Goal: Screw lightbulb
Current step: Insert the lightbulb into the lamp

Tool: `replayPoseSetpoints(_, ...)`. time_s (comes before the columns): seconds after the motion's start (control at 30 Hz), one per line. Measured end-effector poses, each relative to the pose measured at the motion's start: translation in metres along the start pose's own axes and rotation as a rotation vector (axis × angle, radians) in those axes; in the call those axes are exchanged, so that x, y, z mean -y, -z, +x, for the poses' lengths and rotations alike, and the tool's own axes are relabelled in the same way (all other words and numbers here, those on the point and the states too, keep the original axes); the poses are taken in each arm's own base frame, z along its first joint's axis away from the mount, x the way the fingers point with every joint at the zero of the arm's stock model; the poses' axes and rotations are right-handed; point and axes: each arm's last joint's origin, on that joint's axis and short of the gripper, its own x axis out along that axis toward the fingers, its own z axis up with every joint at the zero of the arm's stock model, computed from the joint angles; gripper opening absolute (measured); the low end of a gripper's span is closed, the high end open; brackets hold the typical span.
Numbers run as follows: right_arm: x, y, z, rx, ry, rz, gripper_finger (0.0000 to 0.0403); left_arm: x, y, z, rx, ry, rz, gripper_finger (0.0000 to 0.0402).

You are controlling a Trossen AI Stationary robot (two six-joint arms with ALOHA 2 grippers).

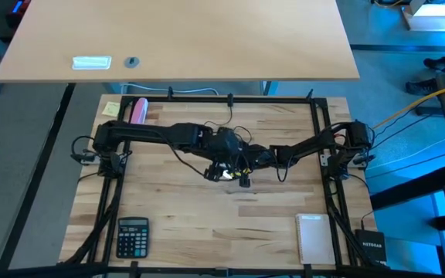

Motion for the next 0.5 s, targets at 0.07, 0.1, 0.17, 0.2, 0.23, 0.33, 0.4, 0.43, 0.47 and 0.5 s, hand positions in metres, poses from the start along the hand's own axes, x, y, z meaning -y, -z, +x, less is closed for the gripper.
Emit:
replayPoseSetpoints(0.07, 0.0, 0.002, 0.0, -0.015, -0.001, 0.0, 0.018, -0.002, 0.0, -0.01, 0.012, -0.012, -0.095, 0.0343)
replayPoseSetpoints(0.1, 0.0, 0.002, 0.0, -0.013, -0.001, 0.001, 0.018, -0.002, 0.001, -0.013, 0.01, -0.019, -0.151, 0.0343)
replayPoseSetpoints(0.17, 0.0, 0.002, 0.0, -0.011, 0.002, 0.001, 0.018, -0.006, 0.004, -0.018, 0.0, -0.038, -0.294, 0.0343)
replayPoseSetpoints(0.2, 0.0, 0.002, 0.0, -0.016, 0.003, 0.002, 0.018, -0.007, 0.006, -0.018, -0.014, -0.039, -0.363, 0.0343)
replayPoseSetpoints(0.23, 0.0, 0.003, 0.0, -0.02, 0.006, 0.002, 0.018, -0.008, 0.008, -0.018, -0.026, -0.039, -0.442, 0.0343)
replayPoseSetpoints(0.33, 0.0, 0.003, 0.0, -0.017, 0.011, 0.002, 0.018, -0.014, 0.016, -0.022, -0.063, -0.042, -0.687, 0.0343)
replayPoseSetpoints(0.4, 0.001, 0.003, 0.0, -0.021, 0.023, 0.003, 0.018, -0.016, 0.019, -0.022, -0.078, -0.047, -0.822, 0.0343)
replayPoseSetpoints(0.43, 0.001, 0.003, 0.0, -0.02, 0.025, 0.003, 0.018, -0.017, 0.019, -0.021, -0.079, -0.049, -0.874, 0.0343)
replayPoseSetpoints(0.47, 0.001, 0.003, 0.0, -0.021, 0.025, 0.003, 0.018, -0.017, 0.018, -0.02, -0.075, -0.048, -0.915, 0.0343)
replayPoseSetpoints(0.5, 0.001, 0.003, 0.0, -0.021, 0.026, 0.003, 0.018, -0.017, 0.018, -0.02, -0.065, -0.047, -0.945, 0.0343)
